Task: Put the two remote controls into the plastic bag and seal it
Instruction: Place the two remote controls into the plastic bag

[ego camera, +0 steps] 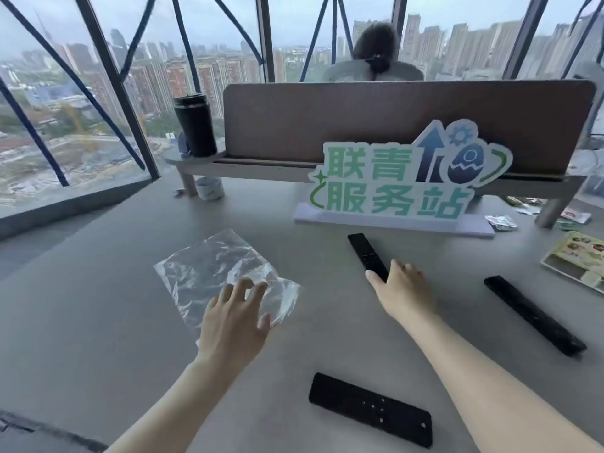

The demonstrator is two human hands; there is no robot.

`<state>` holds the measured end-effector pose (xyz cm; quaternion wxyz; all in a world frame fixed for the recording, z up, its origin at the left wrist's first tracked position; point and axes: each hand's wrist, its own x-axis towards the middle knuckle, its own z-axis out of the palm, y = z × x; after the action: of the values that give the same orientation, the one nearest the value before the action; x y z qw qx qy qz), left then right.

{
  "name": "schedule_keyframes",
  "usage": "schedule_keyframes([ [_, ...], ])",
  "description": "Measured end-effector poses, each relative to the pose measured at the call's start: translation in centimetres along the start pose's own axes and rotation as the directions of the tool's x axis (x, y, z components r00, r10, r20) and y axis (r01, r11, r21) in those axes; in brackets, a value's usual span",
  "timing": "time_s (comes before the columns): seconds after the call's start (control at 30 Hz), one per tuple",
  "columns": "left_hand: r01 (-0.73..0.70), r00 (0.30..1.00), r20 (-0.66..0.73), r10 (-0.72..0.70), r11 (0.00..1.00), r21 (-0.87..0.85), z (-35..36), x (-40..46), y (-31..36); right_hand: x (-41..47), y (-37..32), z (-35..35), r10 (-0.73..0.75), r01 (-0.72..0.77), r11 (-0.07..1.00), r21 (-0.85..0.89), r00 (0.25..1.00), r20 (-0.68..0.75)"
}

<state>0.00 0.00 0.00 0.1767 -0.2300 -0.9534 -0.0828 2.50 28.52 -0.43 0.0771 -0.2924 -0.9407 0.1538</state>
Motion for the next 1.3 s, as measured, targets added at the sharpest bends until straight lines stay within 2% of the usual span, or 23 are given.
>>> schedule_keyframes([
  [0.13,0.022,0.999,0.040,-0.027,0.995,0.099,-0.1,-0.3,-1.0,-0.7,-0.5,0.2,0.057,-0.057,0.998,-0.015,0.998,0.013],
  [0.2,0.035,0.997,0.070,-0.039,0.998,0.059,-0.2,-0.4,-1.2,-1.3,-0.5,0.5,0.071,-0.071,0.997,0.012,0.996,0.050],
  [0.27,0.038,0.998,0.057,-0.037,0.999,-0.007,-0.7,-0.4,-0.9,-1.9,-0.2,0.1,0.080,-0.096,0.989,0.109,0.987,0.140],
  [0.3,0.033,0.998,0.050,-0.030,0.998,-0.049,-0.8,-0.3,-0.6,-2.3,0.1,-0.2,0.091,-0.138,0.962,0.234,0.975,0.201],
  [0.37,0.028,0.999,0.039,-0.022,0.988,-0.151,-1.5,0.1,0.5,-3.7,0.9,-2.0,0.101,-0.266,0.809,0.524,0.941,0.322],
  [0.43,0.020,1.000,0.010,-0.018,0.970,-0.241,-2.2,0.5,1.8,-5.8,2.7,-4.5,0.073,-0.360,0.584,0.727,0.916,0.395],
  [0.5,0.002,1.000,-0.011,-0.006,0.949,-0.315,-2.7,0.8,3.4,-8.8,4.5,-7.5,0.004,-0.371,0.439,0.818,0.912,0.411],
  [0.53,0.005,1.000,-0.009,-0.009,0.932,-0.361,-2.9,1.0,4.3,-10.3,5.2,-9.0,-0.032,-0.364,0.417,0.833,0.910,0.414],
  [0.6,0.008,1.000,-0.007,-0.012,0.899,-0.439,-3.5,1.2,6.4,-12.6,5.9,-10.8,-0.073,-0.352,0.440,0.826,0.903,0.423],
  [0.67,0.008,1.000,-0.017,-0.019,0.864,-0.503,-4.0,1.3,8.2,-13.8,5.6,-11.3,-0.083,-0.351,0.517,0.780,0.887,0.454],
  [0.77,-0.025,0.999,-0.051,-0.001,0.852,-0.523,-4.4,1.0,10.0,-14.2,3.5,-9.7,-0.076,-0.344,0.589,0.731,0.877,0.474],
  [0.93,-0.034,0.995,-0.094,-0.015,0.867,-0.498,-5.0,0.4,10.3,-14.8,-0.5,-6.4,-0.173,-0.243,0.539,0.807,0.905,0.388],
  [1.03,-0.022,0.994,-0.107,-0.036,0.867,-0.497,-4.8,0.2,9.7,-15.6,0.8,-6.3,-0.103,-0.159,0.600,0.784,0.957,0.273],
  [1.13,-0.015,0.992,-0.116,-0.051,0.862,-0.506,-4.7,-0.1,9.3,-16.4,3.7,-6.4,-0.102,-0.017,0.832,0.555,0.978,0.182],
  [1.2,-0.009,0.991,-0.122,-0.063,0.859,-0.512,-4.7,-0.3,9.3,-17.3,5.1,-6.2,-0.144,0.057,0.951,0.304,0.952,0.271],
  [1.3,0.007,0.990,-0.120,-0.079,0.860,-0.509,-4.8,-0.7,9.3,-18.5,5.4,-5.5,-0.174,0.158,0.985,0.073,0.915,0.363],
])
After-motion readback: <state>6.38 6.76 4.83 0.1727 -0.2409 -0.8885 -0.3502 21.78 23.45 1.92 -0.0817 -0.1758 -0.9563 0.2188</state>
